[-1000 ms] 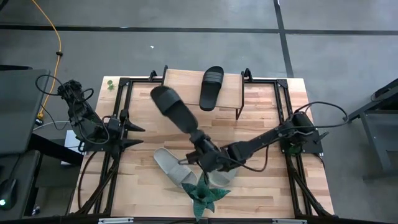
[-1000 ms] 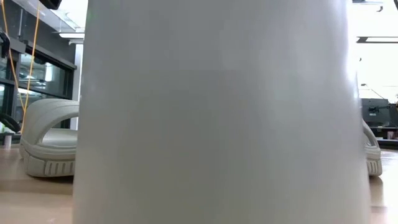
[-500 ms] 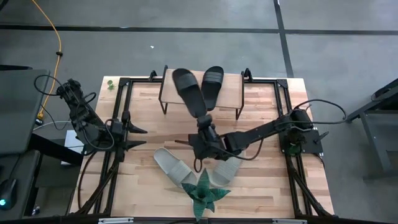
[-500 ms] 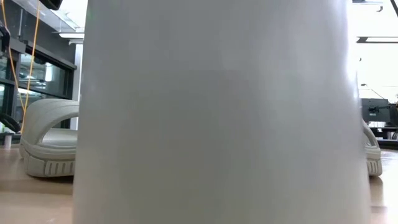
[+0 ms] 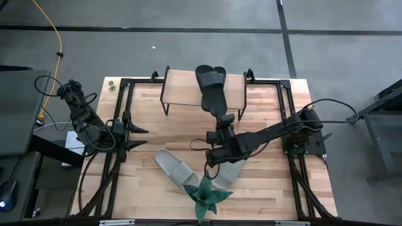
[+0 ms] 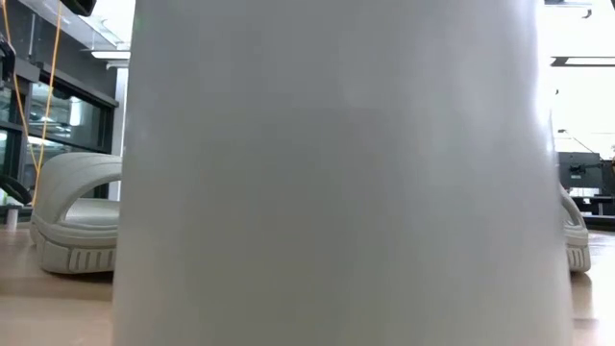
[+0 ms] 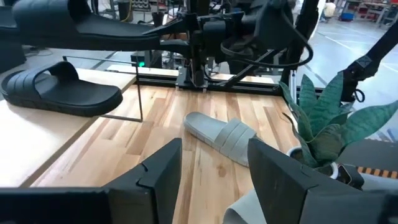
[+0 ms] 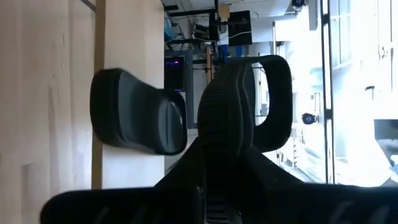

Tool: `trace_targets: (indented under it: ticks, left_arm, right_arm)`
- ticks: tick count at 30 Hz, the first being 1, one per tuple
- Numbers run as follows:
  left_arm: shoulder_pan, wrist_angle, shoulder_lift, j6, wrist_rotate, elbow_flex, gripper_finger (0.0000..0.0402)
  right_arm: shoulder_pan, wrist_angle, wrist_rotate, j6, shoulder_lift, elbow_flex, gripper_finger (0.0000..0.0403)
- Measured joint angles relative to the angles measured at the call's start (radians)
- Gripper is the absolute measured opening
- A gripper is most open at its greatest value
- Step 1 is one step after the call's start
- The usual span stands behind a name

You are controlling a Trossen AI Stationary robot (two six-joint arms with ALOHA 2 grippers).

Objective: Pick and place slides into the shelf
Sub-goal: Put the black slipper on the shelf

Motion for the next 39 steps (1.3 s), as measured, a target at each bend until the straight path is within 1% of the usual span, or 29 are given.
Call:
trace_targets:
  ticks: [2,8,11,15,17,21,28,32,39]
  left_arm:
    - [0.0,-0.001,0.0,0.0,0.0,0.0,0.017]
    - [0.0,-0.006,0.0,0.0,0.0,0.0,0.017]
    - [0.0,-0.007,0.0,0.0,0.0,0.0,0.017]
    - [0.0,-0.012,0.0,0.001,0.0,0.0,0.017]
    - [0.0,-0.012,0.0,0.004,0.0,0.0,0.017]
    - [0.0,-0.012,0.0,0.018,0.0,0.0,0.017]
    - [0.0,-0.012,0.0,0.023,0.001,0.0,0.017]
    - [0.0,-0.012,0.0,0.023,0.001,0.0,0.017]
    - [0.0,-0.011,0.0,0.023,0.001,0.0,0.017]
  right_arm:
    - [0.004,-0.063,0.007,0.078,0.0,0.0,0.002]
    - [0.016,-0.278,0.006,0.381,0.0,0.0,0.002]
    - [0.021,-0.387,-0.015,0.547,0.0,0.0,0.002]
    - [0.026,-0.474,-0.016,0.661,0.0,0.0,0.002]
    - [0.028,-0.503,-0.017,0.696,0.0,0.0,0.002]
    - [0.028,-0.505,-0.027,0.704,0.0,-0.007,0.002]
    - [0.019,-0.537,-0.039,0.765,0.002,-0.099,0.002]
    - [0.001,-0.576,-0.041,0.842,0.002,-0.113,0.002]
    - [-0.026,-0.575,-0.058,0.799,0.002,-0.113,0.002]
